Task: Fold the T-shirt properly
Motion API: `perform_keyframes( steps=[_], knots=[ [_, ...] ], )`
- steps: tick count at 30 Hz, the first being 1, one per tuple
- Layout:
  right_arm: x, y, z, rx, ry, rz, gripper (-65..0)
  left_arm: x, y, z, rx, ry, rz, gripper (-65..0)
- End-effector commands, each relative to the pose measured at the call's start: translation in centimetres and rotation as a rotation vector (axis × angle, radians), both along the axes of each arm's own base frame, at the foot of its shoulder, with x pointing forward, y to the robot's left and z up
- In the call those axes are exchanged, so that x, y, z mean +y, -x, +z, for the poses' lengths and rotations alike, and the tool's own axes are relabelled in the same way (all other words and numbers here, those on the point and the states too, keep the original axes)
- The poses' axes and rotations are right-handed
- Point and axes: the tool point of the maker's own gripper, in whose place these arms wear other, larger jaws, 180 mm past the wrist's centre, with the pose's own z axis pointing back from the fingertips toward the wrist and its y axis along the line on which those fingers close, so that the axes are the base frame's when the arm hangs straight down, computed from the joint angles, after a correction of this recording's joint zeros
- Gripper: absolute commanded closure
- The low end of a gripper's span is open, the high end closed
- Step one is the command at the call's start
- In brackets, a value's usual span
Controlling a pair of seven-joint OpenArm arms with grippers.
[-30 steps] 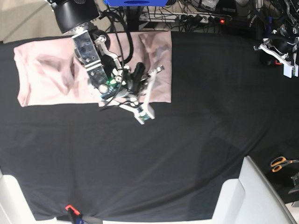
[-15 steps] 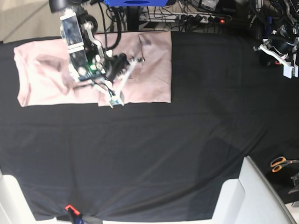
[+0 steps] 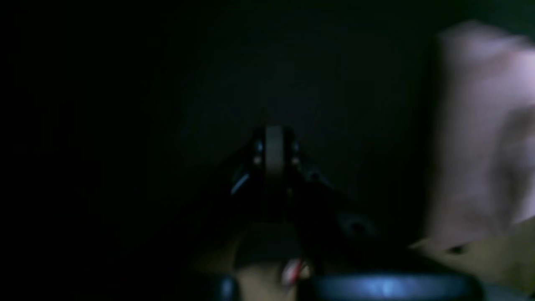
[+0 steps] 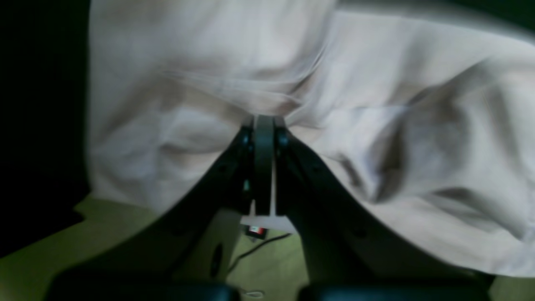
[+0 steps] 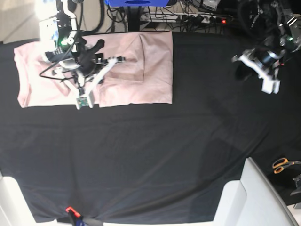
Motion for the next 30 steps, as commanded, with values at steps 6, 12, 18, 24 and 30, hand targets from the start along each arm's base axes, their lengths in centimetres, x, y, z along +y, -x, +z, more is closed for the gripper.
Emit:
perform_keyframes(
  steps=[6, 12, 18, 24, 30],
  knots=[
    [-6.0, -0.5, 0.5, -0.109, 0.064, -0.153, -0.5, -7.0, -3.7, 0.6, -0.082, 0.290, -0.057, 0.0],
    [-10.5, 0.2, 1.3, -0.223, 0.139, -0.231, -0.2, -15.1, -5.5, -1.0, -0.041, 0.460, -0.259, 0.0],
    [-12.6, 1.1, 0.6, -0.244, 0.176, -0.273, -0.2, -18.6, -6.2, -1.7, -0.024, 0.393, -0.410, 0.0],
    [-13.5, 0.6, 0.4, -0.248, 0.201, -0.256, -0.2, -20.7, -7.3, -2.2, -0.016, 0.303, -0.469, 0.0],
    [-13.6, 0.3, 0.6, -0.255, 0.202, -0.255, -0.2, -23.0, -7.9, -4.2, 0.058, 0.233, -0.534, 0.0]
  ],
)
